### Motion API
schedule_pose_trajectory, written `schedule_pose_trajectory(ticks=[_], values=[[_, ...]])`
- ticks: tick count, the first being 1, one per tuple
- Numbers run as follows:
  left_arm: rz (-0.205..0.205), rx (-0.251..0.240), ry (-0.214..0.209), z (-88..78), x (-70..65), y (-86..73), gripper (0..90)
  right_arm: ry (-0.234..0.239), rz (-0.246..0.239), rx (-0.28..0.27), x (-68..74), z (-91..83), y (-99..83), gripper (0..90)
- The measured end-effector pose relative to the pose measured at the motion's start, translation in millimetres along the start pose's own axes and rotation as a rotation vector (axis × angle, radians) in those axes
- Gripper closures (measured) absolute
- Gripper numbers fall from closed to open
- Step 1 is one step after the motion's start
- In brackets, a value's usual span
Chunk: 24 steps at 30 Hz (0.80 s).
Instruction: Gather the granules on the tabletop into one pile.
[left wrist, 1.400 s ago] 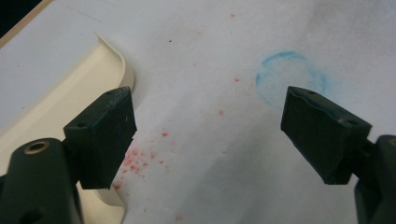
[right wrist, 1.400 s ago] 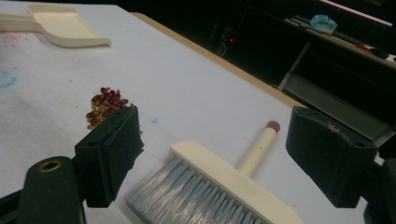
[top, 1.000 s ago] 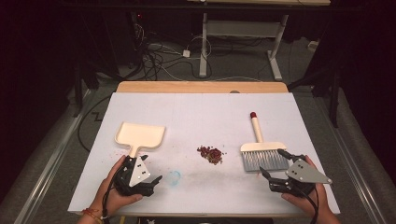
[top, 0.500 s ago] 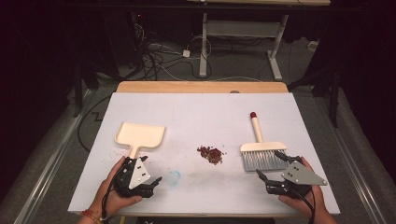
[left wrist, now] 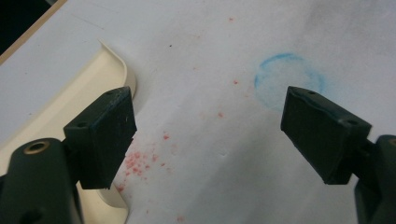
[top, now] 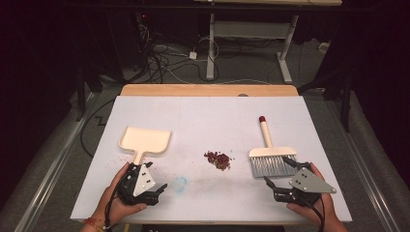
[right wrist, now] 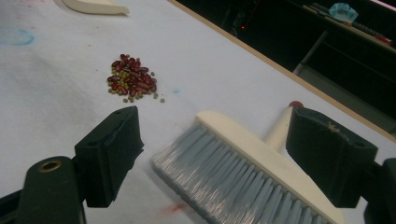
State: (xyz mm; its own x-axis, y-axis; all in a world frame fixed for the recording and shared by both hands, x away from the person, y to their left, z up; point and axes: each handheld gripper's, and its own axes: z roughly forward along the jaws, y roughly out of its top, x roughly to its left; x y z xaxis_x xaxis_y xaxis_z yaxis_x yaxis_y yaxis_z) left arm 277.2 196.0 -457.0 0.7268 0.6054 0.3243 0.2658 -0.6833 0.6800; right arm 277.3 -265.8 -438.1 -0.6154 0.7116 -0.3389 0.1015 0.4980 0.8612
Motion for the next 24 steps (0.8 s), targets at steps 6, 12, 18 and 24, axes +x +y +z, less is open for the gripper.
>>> schedule_pose_trajectory(ticks=[6, 12, 18, 24], values=[[0.0, 0.001, 0.0, -0.6, 0.0, -0.8, 17.5, -0.003, -0.004, -0.006, 0.5, -0.8, 0.9, 18.7], [0.001, 0.003, -0.002, 0.0, -0.1, -0.5, 17.5, -0.005, -0.01, -0.006, 1.7, -0.5, 1.2, 18.7], [0.002, 0.005, -0.003, 0.5, 0.1, -0.3, 17.5, -0.008, -0.008, -0.011, 1.1, -1.2, 1.3, 18.7], [-0.001, 0.006, -0.001, 1.8, 0.3, 0.6, 17.5, -0.014, -0.016, -0.019, 1.0, -2.4, 1.9, 18.7]])
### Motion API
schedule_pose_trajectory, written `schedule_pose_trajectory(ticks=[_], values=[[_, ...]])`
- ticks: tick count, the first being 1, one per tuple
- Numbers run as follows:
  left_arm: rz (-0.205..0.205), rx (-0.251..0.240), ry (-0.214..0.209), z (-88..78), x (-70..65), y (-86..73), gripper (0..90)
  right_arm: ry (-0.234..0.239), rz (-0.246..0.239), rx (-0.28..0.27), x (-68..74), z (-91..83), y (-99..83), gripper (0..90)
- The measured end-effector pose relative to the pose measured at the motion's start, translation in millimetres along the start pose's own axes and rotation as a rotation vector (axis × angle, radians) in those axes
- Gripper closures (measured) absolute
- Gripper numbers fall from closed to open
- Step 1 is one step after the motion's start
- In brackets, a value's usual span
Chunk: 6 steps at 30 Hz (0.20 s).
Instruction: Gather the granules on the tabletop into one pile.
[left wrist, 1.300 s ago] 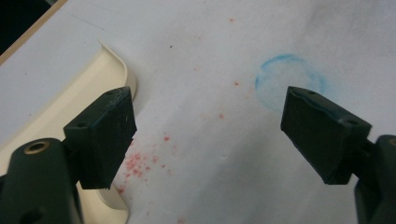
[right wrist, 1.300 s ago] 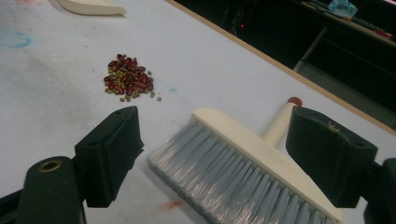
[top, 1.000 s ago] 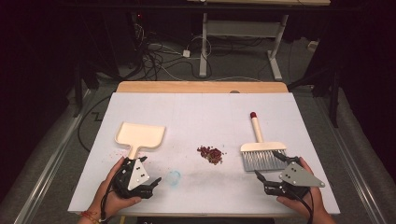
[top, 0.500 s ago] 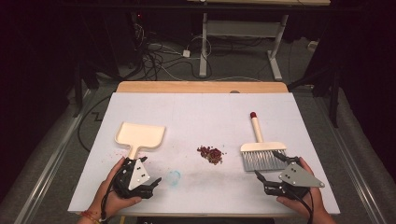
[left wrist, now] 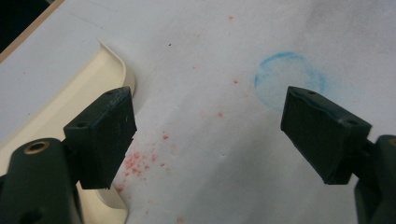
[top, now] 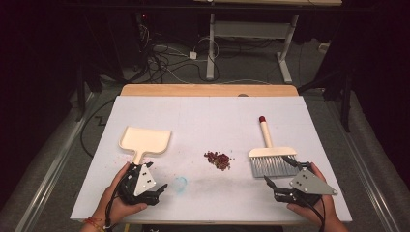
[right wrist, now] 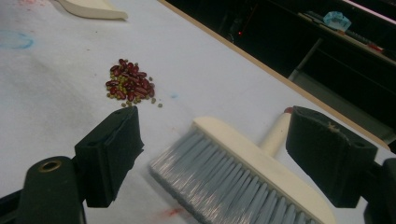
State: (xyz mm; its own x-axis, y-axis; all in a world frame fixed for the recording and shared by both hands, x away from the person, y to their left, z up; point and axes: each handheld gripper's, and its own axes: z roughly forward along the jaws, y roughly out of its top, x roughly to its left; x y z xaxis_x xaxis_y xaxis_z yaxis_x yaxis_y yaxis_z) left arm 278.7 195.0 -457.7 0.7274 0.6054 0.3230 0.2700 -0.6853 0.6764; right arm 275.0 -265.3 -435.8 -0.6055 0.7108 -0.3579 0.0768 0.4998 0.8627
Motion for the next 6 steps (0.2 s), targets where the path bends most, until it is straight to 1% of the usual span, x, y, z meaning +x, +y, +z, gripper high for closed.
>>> schedule_pose_trajectory(ticks=[6], values=[[-0.006, -0.001, 0.005, 0.1, 1.5, 0.7, 17.5, -0.001, 0.006, -0.006, -1.5, 0.2, -0.1, 18.7]])
